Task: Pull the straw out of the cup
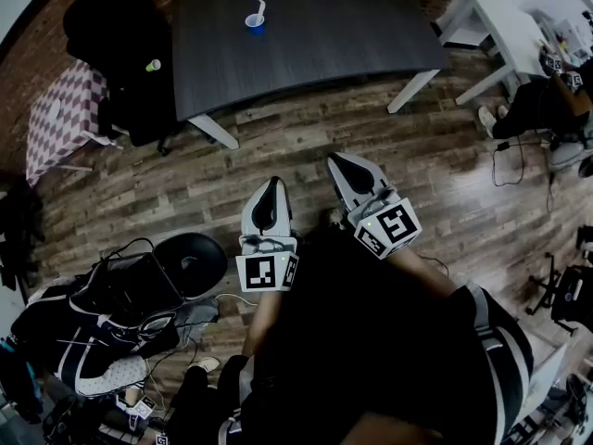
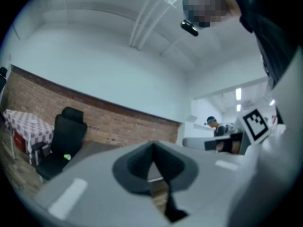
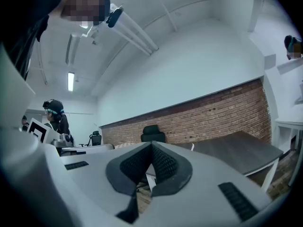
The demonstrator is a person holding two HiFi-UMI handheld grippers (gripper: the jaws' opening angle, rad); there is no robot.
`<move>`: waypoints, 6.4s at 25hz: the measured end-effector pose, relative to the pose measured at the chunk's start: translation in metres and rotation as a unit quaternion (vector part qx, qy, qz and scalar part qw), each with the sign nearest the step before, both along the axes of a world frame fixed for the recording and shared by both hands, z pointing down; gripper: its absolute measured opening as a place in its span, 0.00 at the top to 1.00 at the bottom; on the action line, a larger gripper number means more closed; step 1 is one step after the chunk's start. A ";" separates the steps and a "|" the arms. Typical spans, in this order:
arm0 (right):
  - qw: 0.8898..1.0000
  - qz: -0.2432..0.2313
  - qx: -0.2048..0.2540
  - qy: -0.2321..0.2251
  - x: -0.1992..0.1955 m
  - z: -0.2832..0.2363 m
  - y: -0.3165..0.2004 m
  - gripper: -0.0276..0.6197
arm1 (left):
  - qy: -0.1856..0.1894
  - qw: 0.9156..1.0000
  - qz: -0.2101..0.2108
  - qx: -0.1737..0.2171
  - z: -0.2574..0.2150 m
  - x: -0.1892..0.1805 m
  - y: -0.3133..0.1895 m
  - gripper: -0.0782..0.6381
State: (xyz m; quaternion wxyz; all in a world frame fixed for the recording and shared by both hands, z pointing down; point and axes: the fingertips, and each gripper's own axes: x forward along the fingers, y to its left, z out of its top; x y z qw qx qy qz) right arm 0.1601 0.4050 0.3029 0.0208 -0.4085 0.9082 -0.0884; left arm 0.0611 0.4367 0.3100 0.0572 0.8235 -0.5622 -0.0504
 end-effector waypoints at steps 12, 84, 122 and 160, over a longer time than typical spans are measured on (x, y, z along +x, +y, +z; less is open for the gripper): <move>1.000 -0.008 0.002 0.003 0.014 0.000 -0.004 0.95 | 0.000 1.000 -0.004 -0.003 0.001 0.017 -0.007 0.88; 0.997 0.041 -0.032 0.051 -0.102 0.055 -0.357 0.95 | 0.044 0.998 0.024 -0.039 0.042 -0.112 -0.365 0.88; 0.985 0.031 -0.154 0.065 -0.102 0.178 -0.575 0.95 | 0.052 0.992 0.019 -0.110 0.107 -0.100 -0.558 0.88; 0.961 -0.001 -0.271 0.060 -0.111 0.308 -0.655 0.80 | 0.076 0.979 -0.017 -0.190 0.207 -0.086 -0.636 0.88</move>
